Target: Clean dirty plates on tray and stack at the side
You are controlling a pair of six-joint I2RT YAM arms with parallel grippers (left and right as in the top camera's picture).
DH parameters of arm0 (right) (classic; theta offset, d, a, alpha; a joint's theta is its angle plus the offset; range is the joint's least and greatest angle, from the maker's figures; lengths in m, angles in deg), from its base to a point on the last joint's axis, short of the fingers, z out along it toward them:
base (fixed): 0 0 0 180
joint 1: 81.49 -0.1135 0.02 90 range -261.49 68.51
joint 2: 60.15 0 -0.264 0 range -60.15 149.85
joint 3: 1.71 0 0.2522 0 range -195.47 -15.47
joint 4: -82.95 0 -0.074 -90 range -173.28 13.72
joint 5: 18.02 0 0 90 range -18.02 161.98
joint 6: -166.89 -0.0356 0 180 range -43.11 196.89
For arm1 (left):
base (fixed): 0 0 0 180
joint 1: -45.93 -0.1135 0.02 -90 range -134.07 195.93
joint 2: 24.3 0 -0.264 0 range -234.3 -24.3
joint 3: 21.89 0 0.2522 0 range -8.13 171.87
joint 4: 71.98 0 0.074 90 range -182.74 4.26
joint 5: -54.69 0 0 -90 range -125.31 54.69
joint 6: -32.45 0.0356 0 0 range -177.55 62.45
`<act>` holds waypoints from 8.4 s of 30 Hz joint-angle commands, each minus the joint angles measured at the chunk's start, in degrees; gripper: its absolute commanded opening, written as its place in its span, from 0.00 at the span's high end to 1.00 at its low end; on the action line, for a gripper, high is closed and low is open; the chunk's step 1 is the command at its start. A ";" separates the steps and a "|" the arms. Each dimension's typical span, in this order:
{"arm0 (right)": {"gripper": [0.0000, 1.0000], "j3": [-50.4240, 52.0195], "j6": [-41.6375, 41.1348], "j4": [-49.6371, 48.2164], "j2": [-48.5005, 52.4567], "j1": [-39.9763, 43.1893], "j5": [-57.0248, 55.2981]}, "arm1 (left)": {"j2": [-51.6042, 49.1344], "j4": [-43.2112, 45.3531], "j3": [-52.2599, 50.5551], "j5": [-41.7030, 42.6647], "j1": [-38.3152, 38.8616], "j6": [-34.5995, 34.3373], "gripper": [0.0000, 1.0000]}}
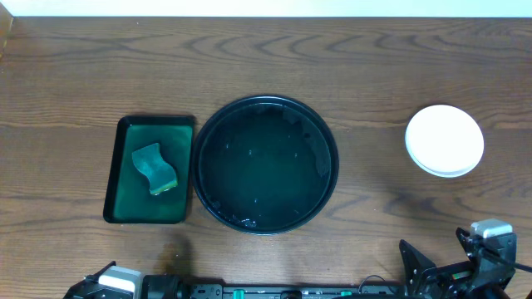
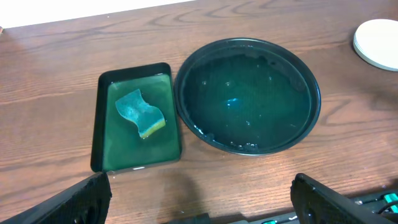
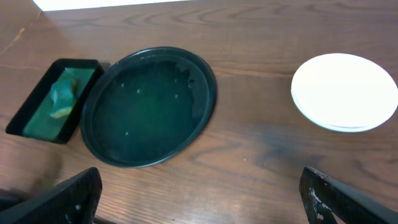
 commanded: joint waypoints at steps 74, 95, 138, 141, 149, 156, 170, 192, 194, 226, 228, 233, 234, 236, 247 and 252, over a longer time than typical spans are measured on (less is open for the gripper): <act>0.01 71.89 0.35 -79.41 -24.24 0.50 -3.17 | 0.04 -0.15 0.07 0.70 0.24 0.74 0.07; 0.01 71.87 0.26 -79.62 -24.24 0.52 -3.21 | 0.04 -0.13 0.07 0.70 0.22 0.74 0.07; 0.01 71.87 0.26 -79.62 -24.24 0.52 -3.21 | 15.63 81.33 -40.79 0.57 0.17 0.94 0.07; 0.01 71.87 0.26 -79.62 -24.24 0.52 -3.21 | 18.05 86.36 -47.56 0.72 0.17 0.96 0.07; 0.01 71.87 0.26 -79.62 -24.24 0.52 -3.21 | 22.56 97.66 -61.42 0.72 -0.11 0.94 0.07; 0.01 71.87 0.26 -79.62 -24.24 0.52 -3.21 | 22.56 102.31 -67.76 0.74 -1.16 0.94 0.07; 0.01 71.87 0.26 -79.62 -24.24 0.52 -3.21 | 22.56 115.71 -81.96 0.74 -1.44 0.55 0.07; 0.01 71.87 0.26 -79.62 -24.24 0.52 -3.21 | 22.56 86.88 -83.21 0.46 -1.44 -3.34 0.07; 0.01 71.87 0.26 -79.62 -24.24 0.52 -3.21 | 22.56 86.86 -83.21 0.02 -1.44 -3.37 0.07; 0.01 71.87 0.26 -79.62 -24.24 0.52 -3.21 | 22.43 86.90 -83.21 0.07 -1.44 -3.37 0.07; 0.01 71.87 0.26 -79.62 -24.24 0.52 -3.21 | 22.43 86.90 -83.21 0.07 -1.44 -3.37 0.07; 0.01 71.87 0.26 -79.62 -24.24 0.52 -3.21 | 22.43 86.90 -83.21 0.07 -1.44 -3.37 0.07; 0.01 71.87 0.26 -79.62 -24.24 0.52 -3.21 | 22.43 86.90 -83.21 0.07 -1.44 -3.37 0.07; 0.01 71.87 0.26 -79.62 -24.24 0.52 -3.21 | 22.43 86.90 -83.21 0.07 -1.44 -3.39 0.07; 0.01 71.87 0.26 -79.62 -24.24 0.52 -3.21 | 22.43 86.90 -83.21 0.07 -1.44 -3.37 0.07; 0.01 71.87 0.26 -79.62 -24.24 0.52 -3.21 | 22.43 86.90 -83.21 0.07 -1.44 -3.37 0.07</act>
